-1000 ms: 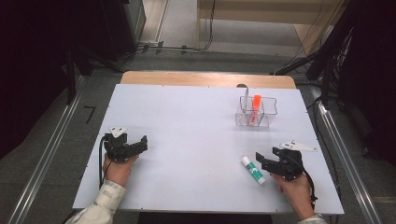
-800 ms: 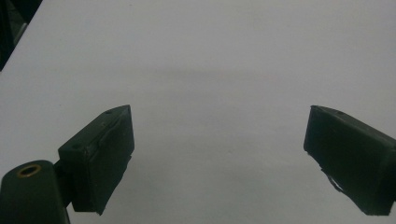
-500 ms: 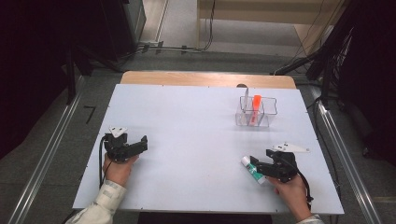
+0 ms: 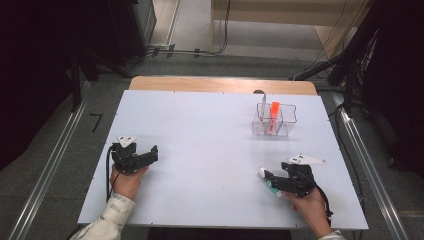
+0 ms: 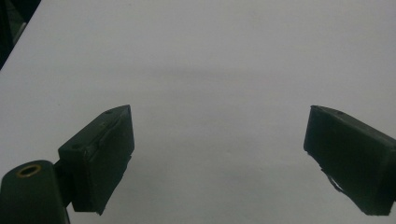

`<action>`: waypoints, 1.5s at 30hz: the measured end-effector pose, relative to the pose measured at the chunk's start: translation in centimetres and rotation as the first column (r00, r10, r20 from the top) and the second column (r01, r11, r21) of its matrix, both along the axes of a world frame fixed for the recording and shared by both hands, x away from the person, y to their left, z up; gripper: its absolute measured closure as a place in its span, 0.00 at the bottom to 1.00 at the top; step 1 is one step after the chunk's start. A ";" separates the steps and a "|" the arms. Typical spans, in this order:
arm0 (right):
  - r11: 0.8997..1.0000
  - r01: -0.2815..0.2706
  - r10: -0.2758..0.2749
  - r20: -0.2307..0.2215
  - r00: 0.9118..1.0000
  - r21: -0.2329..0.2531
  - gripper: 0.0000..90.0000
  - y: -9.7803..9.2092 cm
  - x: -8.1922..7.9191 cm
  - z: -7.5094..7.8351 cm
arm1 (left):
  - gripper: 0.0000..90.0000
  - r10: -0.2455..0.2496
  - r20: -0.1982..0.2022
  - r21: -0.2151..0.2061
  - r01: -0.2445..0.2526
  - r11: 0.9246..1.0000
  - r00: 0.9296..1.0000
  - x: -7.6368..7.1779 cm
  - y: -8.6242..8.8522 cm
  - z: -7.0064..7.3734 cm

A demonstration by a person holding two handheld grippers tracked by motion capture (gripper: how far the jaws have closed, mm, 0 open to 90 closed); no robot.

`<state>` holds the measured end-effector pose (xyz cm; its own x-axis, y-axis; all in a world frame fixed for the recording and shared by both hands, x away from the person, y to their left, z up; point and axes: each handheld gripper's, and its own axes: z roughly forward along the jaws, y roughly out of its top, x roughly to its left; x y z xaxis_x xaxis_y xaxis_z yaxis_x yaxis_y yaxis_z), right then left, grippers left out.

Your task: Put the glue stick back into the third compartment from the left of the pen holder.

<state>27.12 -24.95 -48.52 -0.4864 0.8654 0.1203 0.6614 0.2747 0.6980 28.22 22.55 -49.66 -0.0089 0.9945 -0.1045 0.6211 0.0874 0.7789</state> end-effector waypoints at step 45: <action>0.989 -0.063 0.065 0.009 0.998 -0.135 0.45 1.5 -0.9 -1.7 | 0.10 0.001 0.001 -0.001 -0.001 1.000 1.000 0.0 0.0 0.0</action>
<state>26.17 -23.44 -50.21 -0.5418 0.8405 -0.0022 0.6302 0.4079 0.6607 28.19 22.59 -49.63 -0.0092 0.9944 -0.1056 0.6200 0.0885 0.7796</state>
